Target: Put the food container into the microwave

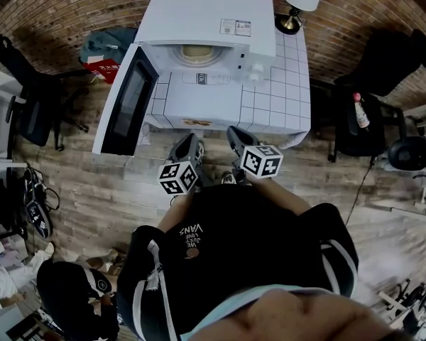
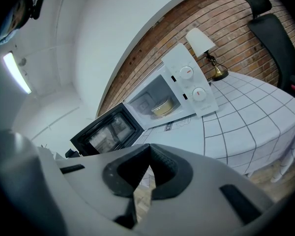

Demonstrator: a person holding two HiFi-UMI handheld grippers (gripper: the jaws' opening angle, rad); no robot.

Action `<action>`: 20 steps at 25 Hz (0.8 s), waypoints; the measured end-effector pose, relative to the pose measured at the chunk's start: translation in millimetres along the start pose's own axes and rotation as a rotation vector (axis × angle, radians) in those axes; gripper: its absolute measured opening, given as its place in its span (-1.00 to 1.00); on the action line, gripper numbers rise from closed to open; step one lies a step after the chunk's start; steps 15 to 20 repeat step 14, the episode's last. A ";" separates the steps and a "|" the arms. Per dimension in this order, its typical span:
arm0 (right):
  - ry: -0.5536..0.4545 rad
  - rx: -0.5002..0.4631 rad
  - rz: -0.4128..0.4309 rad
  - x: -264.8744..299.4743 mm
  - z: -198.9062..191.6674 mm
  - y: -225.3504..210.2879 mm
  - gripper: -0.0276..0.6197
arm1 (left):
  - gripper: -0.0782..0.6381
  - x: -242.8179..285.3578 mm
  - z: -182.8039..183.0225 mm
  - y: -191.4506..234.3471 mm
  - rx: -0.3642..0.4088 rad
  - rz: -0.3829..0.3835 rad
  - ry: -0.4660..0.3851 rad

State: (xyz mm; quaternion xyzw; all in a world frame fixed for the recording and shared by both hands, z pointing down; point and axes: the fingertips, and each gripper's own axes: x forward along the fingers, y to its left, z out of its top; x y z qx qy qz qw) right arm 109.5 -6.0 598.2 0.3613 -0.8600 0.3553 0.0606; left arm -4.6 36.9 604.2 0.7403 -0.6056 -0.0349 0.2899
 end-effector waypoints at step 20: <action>-0.012 0.007 -0.015 -3.1 -5.6 3.8 -0.90 | -0.75 -5.1 -4.4 2.4 0.004 -0.013 0.005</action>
